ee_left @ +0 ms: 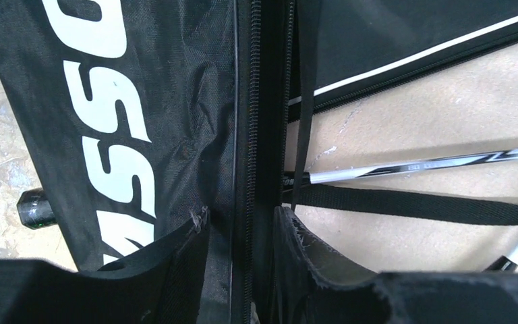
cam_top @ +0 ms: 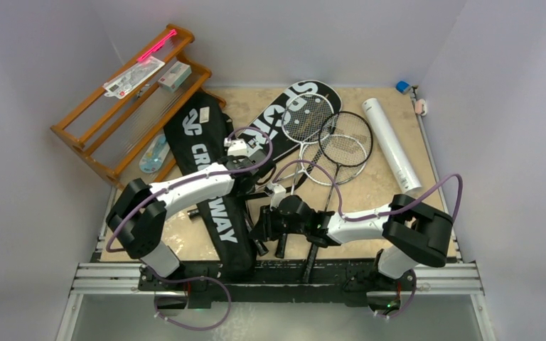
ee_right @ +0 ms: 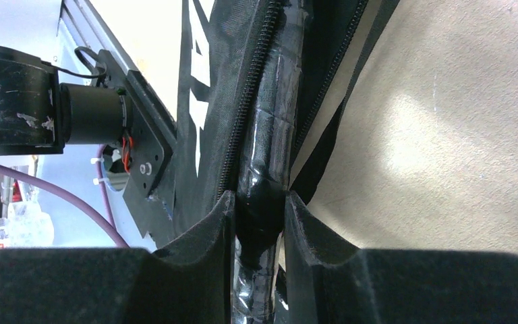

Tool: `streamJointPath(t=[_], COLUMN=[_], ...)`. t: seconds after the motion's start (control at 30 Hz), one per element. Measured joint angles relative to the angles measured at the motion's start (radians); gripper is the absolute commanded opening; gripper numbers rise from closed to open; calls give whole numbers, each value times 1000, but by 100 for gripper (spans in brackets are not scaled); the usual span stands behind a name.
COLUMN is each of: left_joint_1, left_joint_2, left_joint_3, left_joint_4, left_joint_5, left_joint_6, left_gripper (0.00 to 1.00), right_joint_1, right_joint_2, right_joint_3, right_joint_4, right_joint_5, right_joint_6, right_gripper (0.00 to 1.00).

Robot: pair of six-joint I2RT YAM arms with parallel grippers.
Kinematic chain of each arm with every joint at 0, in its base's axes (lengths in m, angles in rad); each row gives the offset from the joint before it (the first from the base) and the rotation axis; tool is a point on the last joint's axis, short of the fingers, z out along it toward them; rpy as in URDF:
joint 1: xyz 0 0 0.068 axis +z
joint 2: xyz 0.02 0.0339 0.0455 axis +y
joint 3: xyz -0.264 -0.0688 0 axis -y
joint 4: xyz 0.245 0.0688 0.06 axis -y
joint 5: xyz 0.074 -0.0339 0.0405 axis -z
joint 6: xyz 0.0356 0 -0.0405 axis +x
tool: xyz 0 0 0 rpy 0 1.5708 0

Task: Pack up the badminton gear
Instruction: Place the racket in the racket bag.

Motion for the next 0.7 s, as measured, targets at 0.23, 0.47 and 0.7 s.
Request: streamJointPath(t=[0.23,0.47,0.7], left_joint_1=[7,6,9], left_joint_2=[44,21,-151], left_joint_3=[5,10,10], left_joint_4=[-26,-29,27], left_joint_5=[-19,-14,98], left_joint_6=[-24,-6,60], left_gripper=[0,0,0], right_joint_1=[0,0,0], right_joint_2=[7,5,-154], right_joint_3=[0,0,11], right_joint_4=[3,5,-182], right_joint_5=[-1,2,79], right_joint_6=[0,-3,-18], right_gripper=[9,8,4])
